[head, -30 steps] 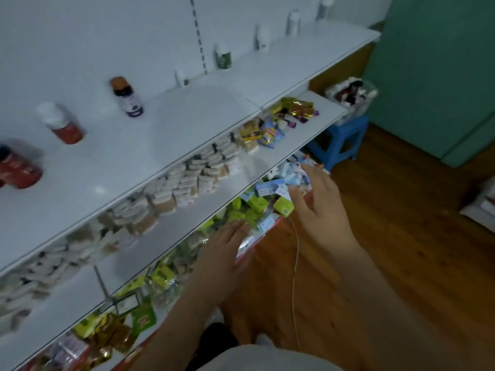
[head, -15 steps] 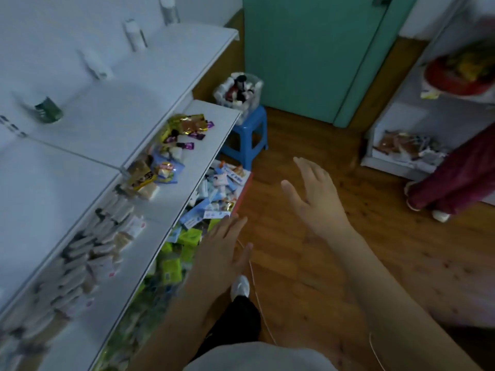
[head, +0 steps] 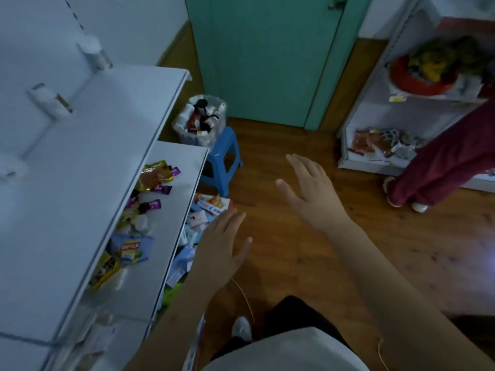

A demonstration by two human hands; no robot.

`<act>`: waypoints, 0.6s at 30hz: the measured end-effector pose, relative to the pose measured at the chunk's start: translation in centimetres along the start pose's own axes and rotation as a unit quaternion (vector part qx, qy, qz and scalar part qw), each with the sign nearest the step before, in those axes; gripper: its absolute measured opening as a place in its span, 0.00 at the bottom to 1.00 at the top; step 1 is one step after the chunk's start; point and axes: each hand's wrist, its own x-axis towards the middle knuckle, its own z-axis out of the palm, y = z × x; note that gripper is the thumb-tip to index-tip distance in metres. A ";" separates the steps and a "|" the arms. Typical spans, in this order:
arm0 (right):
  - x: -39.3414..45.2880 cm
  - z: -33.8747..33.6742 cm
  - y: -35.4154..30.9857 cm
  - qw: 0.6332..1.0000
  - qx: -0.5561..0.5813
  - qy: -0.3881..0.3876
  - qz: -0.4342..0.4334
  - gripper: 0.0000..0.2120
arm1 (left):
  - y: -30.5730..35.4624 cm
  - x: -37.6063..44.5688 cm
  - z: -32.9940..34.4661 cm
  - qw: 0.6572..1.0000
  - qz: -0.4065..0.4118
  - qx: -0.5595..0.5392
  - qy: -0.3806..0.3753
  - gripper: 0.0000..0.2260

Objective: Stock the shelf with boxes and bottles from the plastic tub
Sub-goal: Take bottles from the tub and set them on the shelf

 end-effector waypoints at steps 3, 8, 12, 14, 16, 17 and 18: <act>5.1 -0.1 2.0 1.000 0.007 0.002 0.000 0.33 | -0.2 5.0 0.6 1.000 0.006 0.005 -0.018 0.27; 16.0 -0.1 6.1 1.000 0.024 -0.005 -0.014 0.32 | -1.7 15.4 1.8 1.000 -0.010 -0.005 -0.019 0.28; 25.3 -0.7 9.7 0.998 0.049 -0.020 -0.030 0.32 | -2.0 24.8 2.0 0.999 -0.045 0.003 -0.029 0.32; 29.8 -1.6 11.0 0.998 0.045 -0.023 -0.038 0.32 | -1.5 29.5 1.6 0.998 -0.053 0.013 -0.024 0.32; 34.3 -2.4 12.0 0.997 0.044 -0.037 -0.045 0.32 | -1.0 33.8 1.0 0.998 -0.067 0.009 -0.012 0.32; 36.6 -2.7 12.3 0.997 0.041 -0.042 -0.050 0.32 | -0.9 35.8 0.7 0.997 -0.077 0.005 -0.008 0.32; 38.8 -2.9 12.6 0.997 0.038 -0.042 -0.057 0.32 | -1.0 37.6 0.5 0.996 -0.084 0.001 -0.003 0.32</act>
